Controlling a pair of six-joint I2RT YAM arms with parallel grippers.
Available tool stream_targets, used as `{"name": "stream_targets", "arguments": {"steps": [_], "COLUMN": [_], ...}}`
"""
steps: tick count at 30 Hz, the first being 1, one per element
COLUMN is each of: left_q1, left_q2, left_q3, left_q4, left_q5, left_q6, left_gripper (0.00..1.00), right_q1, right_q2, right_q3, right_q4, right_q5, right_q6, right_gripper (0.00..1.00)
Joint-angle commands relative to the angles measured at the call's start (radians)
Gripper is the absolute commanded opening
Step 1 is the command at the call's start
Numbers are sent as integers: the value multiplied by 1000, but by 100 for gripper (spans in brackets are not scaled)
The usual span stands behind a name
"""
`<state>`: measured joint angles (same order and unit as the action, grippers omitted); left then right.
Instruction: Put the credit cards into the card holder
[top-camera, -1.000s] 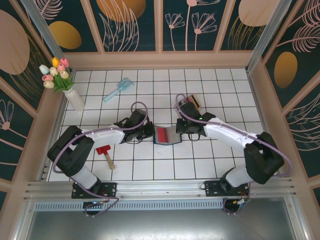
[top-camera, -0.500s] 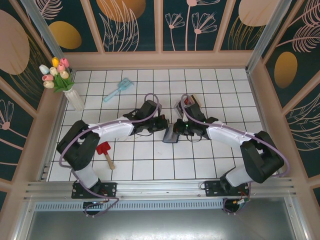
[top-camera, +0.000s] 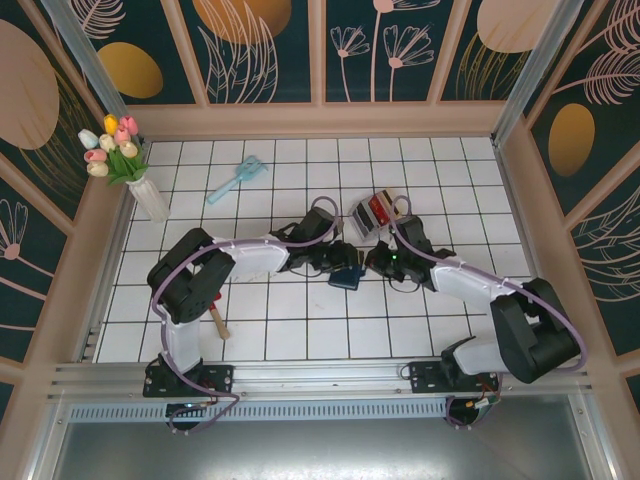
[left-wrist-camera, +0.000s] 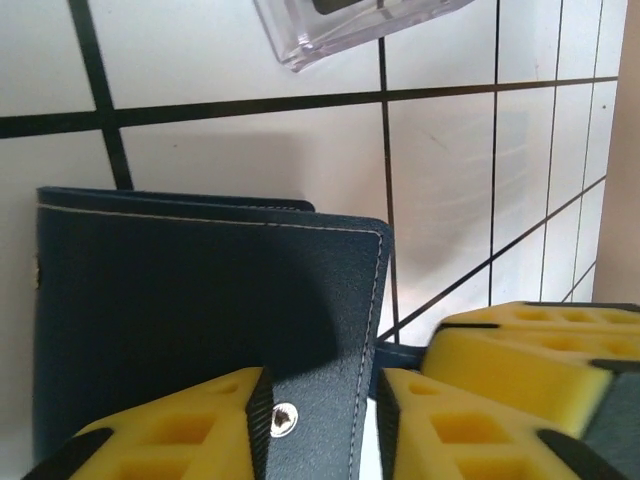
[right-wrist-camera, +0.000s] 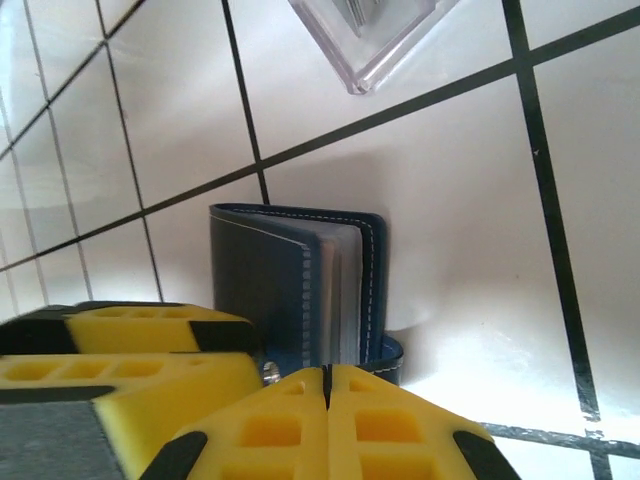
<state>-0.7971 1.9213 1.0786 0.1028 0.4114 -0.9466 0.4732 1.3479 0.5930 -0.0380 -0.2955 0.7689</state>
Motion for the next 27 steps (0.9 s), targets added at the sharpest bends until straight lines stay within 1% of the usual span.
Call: {"name": "stream_targets", "arguments": {"steps": [1, 2, 4, 5, 6, 7, 10, 13, 14, 16, 18, 19, 22, 23, 25, 27], "left_q1": [-4, -3, -4, -4, -3, -4, -3, -4, -4, -4, -3, -4, -1, 0, 4, 4], "left_q2": [-28, -33, -35, -31, -28, -29, -37, -46, -53, -83, -123, -149, -202, -222, -216, -172], "left_q3": [-42, -44, -48, -52, -53, -62, -85, -91, -94, -101, -126, -127, -134, -134, -128, -112], "left_q4": [27, 25, 7, -7, -14, -3, 46, 55, 48, 35, 19, -12, -82, -102, -117, -127], "left_q5": [-6, -2, -13, -24, -33, -35, -22, -10, -18, -59, -101, -145, -253, -277, -276, -244], "left_q6": [-14, -4, 9, 9, 7, 1, -21, -17, -12, -5, 4, 12, 39, 50, 72, 91], "left_gripper": [40, 40, 35, 27, 23, 21, 21, 20, 21, 25, 22, 24, 37, 38, 40, 41], "right_q1": [-9, -10, -9, -8, -6, -3, 0, 9, 8, 8, 10, 11, 6, 6, 6, 7], "right_q2": [-18, -13, 13, 32, 49, 67, 117, 144, 160, 191, 197, 194, 179, 175, 176, 179], "right_q3": [-9, -6, 15, 31, 42, 56, 78, 95, 103, 117, 116, 116, 112, 111, 112, 115], "right_q4": [88, 99, 103, 102, 97, 88, 74, 41, 19, -20, -30, -40, -42, -34, -21, -18], "right_q5": [-81, -104, -147, -167, -177, -174, -171, -120, -101, -78, -74, -62, -68, -81, -109, -129], "right_q6": [20, 16, 6, -3, -10, -15, -14, -15, -20, -36, -44, -48, -64, -69, -71, -69], "right_gripper": [0, 0, 0, 0, 0, 0, 0, 0, 0, 0, 0, 0, 0, 0, 0, 0]}}
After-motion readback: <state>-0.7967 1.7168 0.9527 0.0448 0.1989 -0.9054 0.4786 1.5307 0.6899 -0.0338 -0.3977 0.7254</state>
